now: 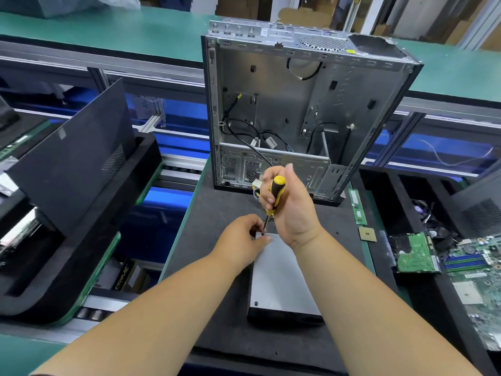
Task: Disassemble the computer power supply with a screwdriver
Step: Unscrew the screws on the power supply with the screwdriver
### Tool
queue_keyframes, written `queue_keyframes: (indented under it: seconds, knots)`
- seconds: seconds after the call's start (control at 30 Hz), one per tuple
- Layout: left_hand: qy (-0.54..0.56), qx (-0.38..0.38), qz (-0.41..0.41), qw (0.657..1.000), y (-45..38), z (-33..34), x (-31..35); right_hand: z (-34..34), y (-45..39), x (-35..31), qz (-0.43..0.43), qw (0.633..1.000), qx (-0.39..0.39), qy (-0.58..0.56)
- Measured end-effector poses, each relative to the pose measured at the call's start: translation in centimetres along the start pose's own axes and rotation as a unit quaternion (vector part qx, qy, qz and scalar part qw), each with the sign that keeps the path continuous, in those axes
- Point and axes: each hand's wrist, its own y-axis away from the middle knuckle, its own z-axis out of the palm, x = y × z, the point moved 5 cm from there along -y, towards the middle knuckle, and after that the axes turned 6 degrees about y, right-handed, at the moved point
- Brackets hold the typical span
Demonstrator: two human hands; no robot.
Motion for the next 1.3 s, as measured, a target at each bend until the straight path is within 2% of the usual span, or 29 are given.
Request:
queue_keyframes:
  seconds: [0.33,0.57,0.83,1.07,1.3]
  knots:
    - [0.001,0.002,-0.001,1.000,-0.1,0.0,-0.1,-0.6,-0.5,-0.5,0.035,0.998,0.028,0.051]
    - [0.007,0.003,-0.008,1.000,-0.1,0.0,-0.2,-0.1,-0.4,-0.2,0.021,0.999,0.023,-0.009]
    - [0.008,0.002,-0.009,1.000,-0.1,0.0,-0.1,-1.2,-0.2,-0.8,0.027,0.999,0.030,0.001]
    - [0.013,0.001,-0.015,1.000,-0.1,0.0,-0.2,-1.3,-0.3,-1.6,0.036,0.995,0.027,0.088]
    - [0.014,0.001,-0.023,1.000,0.0,0.0,-0.2,-0.6,-0.6,-1.4,0.046,0.996,0.018,0.077]
